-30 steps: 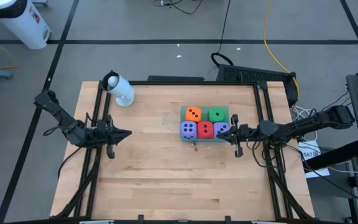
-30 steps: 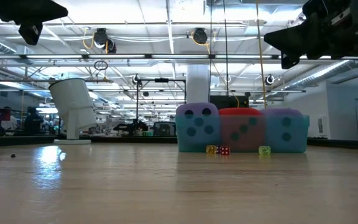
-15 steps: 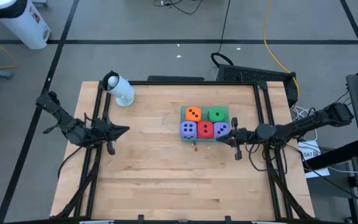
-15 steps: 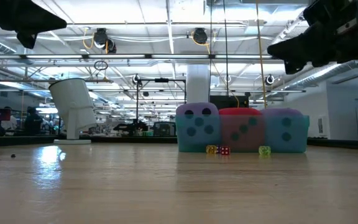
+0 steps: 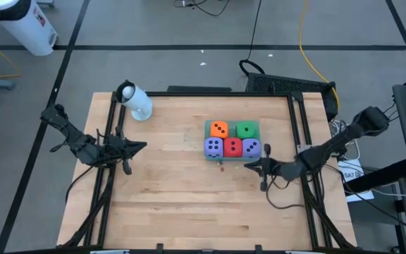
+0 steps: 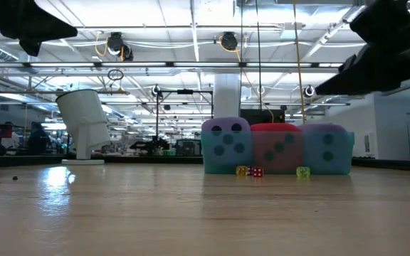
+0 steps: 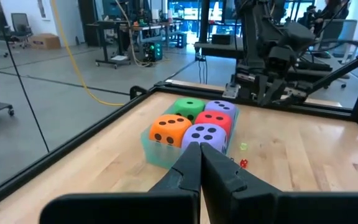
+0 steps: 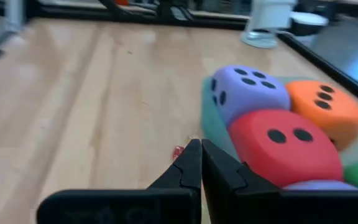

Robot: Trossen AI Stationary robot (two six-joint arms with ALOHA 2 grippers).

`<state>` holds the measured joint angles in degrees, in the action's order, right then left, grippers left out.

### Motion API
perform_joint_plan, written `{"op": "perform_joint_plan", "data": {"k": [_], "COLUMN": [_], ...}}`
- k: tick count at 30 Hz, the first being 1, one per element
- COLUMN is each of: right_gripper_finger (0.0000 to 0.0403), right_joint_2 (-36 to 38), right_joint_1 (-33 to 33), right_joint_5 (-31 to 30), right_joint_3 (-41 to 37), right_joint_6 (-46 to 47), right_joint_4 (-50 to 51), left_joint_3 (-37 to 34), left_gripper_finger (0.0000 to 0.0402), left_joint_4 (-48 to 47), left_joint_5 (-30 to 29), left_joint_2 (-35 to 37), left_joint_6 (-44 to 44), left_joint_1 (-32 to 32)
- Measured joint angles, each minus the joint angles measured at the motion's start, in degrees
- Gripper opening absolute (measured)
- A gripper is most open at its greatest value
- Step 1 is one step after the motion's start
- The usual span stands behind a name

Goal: Pick & Place Dice
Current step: Put the small green die into the blue bin

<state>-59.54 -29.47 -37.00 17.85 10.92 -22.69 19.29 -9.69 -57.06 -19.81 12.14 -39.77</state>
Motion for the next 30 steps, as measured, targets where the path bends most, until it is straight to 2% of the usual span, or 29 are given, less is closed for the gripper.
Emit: {"op": "perform_joint_plan", "data": {"k": [8,14,21,26,28,30], "right_gripper_finger": [0.0,0.0,0.0,0.0,0.0,0.0], "right_joint_2": [-14.32,-24.47,-27.77,-28.31,-28.27,-28.32], "right_joint_1": [-3.8,-4.79,-3.5,-4.13,-4.22,-4.32], "right_joint_5": [-8.59,-18.65,-18.27,-14.26,-15.35,-19.09], "right_joint_3": [5.12,9.97,11.14,11.14,11.14,11.12], "right_joint_6": [7.93,14.17,18.22,19.13,21.93,24.28], "right_joint_4": [-0.14,-0.12,-0.65,-2.72,-2.6,-2.13], "left_joint_3": [0.0,0.0,0.0,0.04,0.07,0.07], "left_gripper_finger": [0.0005,0.0006,0.0006,0.0005,0.0005,0.0005], "left_joint_4": [0.04,0.15,2.22,7.83,8.24,8.22], "left_joint_5": [0.01,0.02,-0.93,-2.56,-2.54,-2.54], "left_joint_2": [-0.04,-0.04,-0.03,0.11,0.1,0.07], "left_joint_6": [0.02,0.44,-2.1,-5.71,-5.53,-5.02], "left_joint_1": [0.0,0.0,0.0,0.0,0.0,0.0]}}
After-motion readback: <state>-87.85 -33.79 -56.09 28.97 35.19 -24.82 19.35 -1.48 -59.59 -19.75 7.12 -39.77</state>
